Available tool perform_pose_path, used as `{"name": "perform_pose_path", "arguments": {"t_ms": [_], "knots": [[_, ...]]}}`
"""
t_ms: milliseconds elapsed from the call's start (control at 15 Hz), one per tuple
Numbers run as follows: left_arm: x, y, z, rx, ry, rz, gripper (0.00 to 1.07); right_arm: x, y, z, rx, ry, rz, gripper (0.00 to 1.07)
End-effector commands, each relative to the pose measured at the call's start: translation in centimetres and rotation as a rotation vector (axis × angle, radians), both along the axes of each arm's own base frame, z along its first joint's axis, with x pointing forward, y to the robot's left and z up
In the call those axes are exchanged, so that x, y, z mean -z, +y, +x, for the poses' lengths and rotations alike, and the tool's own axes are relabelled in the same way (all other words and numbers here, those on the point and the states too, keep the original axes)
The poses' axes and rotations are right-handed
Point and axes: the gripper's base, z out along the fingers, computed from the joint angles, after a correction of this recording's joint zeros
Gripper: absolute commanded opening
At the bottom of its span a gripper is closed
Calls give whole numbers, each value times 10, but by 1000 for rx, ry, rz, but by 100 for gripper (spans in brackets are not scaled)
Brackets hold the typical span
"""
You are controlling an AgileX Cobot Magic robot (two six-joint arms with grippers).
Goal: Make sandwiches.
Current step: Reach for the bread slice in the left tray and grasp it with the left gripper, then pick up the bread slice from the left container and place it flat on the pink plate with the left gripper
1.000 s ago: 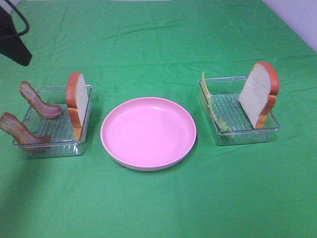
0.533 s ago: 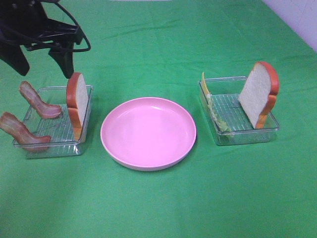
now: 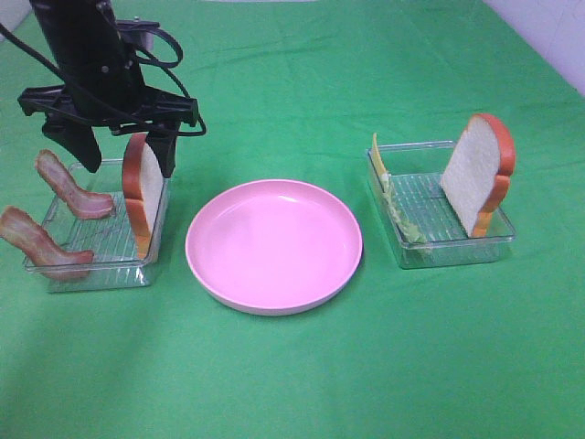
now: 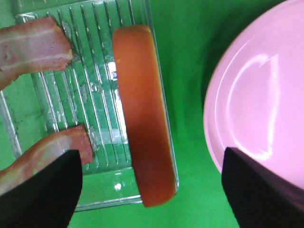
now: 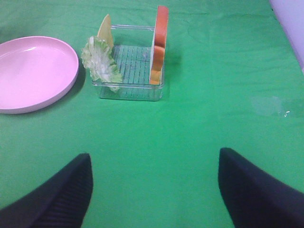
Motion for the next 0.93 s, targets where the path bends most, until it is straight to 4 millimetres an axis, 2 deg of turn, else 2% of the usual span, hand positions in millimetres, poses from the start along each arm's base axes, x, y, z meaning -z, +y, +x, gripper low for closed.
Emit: {"name": "perform_pose_path", "arguments": {"t_ms": [67,133,267,467,600,733,933], "knots": [[9,-2,4,-5,-2,4,76,1,0,0,2,-10,-9,70],[13,-2,5,-12,7,6,75,1,0,0,2,-10,-9,70],[15,-2,6,-33,6,9,60,1,0,0,2,-10,-9,70],[14,0,8,-42,-24,29,24,1,0,0,2,-10,-9,70],[14,0,8,-42,-25,30,7,1,0,0,2,-10,-9,70],[13,0,8,-42,-27,29,0,1,0,0,2,-10,-9,70],[-28,4,-1,2,-116,1,0,1,0,0,2,-10,-9,70]]}}
